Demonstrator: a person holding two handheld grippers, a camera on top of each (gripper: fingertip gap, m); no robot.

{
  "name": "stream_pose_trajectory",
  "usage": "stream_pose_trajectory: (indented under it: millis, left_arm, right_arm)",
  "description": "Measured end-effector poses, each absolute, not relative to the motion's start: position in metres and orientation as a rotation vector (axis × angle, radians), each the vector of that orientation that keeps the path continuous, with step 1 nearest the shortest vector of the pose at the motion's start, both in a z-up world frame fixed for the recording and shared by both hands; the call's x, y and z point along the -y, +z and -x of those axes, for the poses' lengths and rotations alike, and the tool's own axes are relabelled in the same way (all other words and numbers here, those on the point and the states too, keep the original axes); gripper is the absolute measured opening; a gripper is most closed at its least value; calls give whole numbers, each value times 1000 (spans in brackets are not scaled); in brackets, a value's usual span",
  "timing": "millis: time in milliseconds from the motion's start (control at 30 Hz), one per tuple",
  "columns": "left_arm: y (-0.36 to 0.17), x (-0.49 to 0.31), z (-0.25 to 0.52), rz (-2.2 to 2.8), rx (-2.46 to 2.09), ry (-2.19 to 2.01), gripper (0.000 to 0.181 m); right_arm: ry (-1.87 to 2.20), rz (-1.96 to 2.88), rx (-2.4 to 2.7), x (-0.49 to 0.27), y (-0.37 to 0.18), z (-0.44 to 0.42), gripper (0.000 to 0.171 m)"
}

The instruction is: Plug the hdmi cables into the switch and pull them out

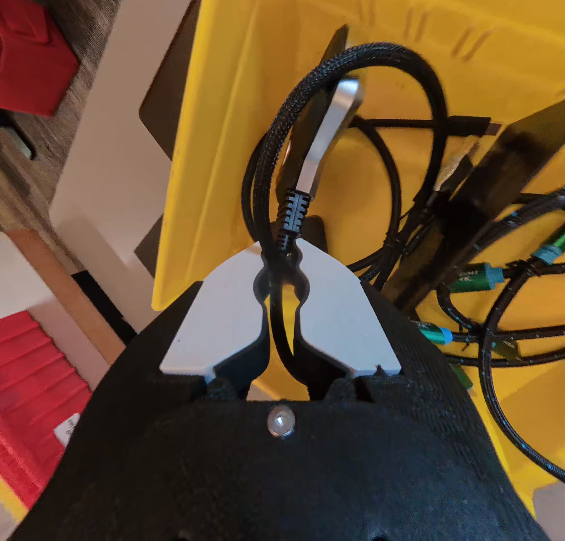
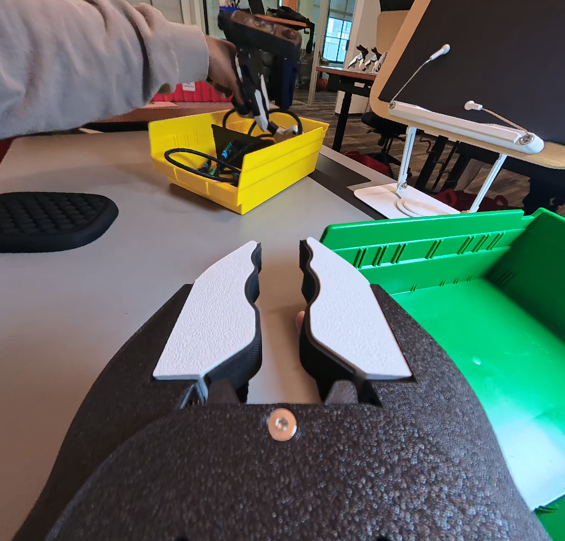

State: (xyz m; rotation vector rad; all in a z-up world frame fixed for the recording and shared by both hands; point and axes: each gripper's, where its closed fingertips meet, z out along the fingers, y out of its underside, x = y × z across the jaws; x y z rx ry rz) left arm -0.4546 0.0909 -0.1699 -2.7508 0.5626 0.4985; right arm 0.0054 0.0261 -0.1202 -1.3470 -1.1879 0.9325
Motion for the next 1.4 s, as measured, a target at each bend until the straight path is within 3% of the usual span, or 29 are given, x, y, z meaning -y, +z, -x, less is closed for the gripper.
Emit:
stream_pose_trajectory:
  millis: [400,700,933,1400]
  left_arm:
    - [-108,-77,436,2633,-674,579,12]
    - [-72,-68,433,2515,-593,486,12]
    - [-37,-72,416,2314,-423,188,13]
    - [25,-62,407,2048,-423,250,13]
  right_arm:
    - [889,1323,1228,-21,-120,-6,22]
    - [883,1324,1246,-18,-123,-4,22]
    - [880,1336,1249,-19,-126,-4,22]
    - [880,1367,1267,-19,-137,0,22]
